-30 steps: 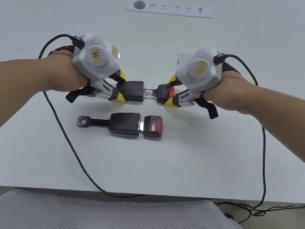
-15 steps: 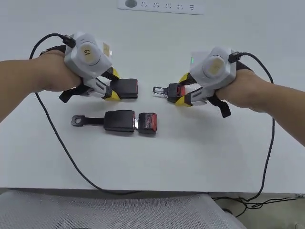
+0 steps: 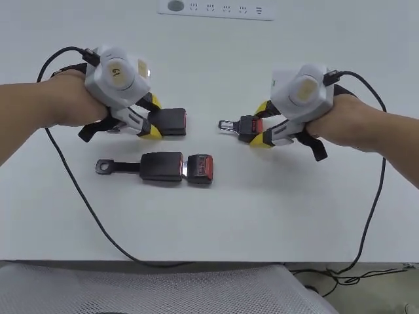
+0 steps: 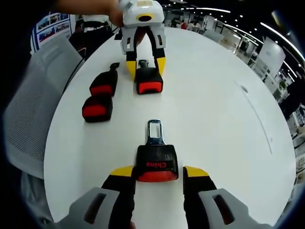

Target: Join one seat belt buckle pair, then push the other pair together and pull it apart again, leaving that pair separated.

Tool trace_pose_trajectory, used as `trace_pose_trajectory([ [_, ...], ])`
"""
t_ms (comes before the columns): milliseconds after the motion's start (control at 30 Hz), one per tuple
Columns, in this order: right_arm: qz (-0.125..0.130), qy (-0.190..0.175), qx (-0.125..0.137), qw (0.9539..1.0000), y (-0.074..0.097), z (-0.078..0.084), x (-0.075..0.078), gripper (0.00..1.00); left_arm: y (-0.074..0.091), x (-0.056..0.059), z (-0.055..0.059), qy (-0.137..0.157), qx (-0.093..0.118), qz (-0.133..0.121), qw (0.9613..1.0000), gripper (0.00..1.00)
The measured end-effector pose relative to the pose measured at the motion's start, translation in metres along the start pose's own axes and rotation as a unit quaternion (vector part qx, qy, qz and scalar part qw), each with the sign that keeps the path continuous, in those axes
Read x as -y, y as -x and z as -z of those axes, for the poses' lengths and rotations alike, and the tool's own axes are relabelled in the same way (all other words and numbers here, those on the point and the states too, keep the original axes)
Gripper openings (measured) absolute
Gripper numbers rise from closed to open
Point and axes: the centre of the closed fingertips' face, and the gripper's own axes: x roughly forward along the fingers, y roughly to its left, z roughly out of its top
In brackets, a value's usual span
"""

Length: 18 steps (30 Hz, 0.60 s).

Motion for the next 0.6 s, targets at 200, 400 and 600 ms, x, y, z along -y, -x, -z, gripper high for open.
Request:
trace_pose_trajectory([
  [200,0.018,-0.003,-0.003,0.9998,0.0,0.0,0.004,0.44,0.002,0.001,-0.003,0.003,0.001,-0.01,0.9999,0.38],
  [400,0.034,-0.028,0.009,0.999,0.01,-0.001,0.002,0.48,0.013,0.006,-0.012,0.007,0.02,-0.021,0.9996,0.45],
  [600,0.066,-0.057,0.039,0.9955,0.03,-0.008,-0.013,0.53,0.04,0.011,-0.013,0.063,0.044,-0.064,0.995,0.56],
])
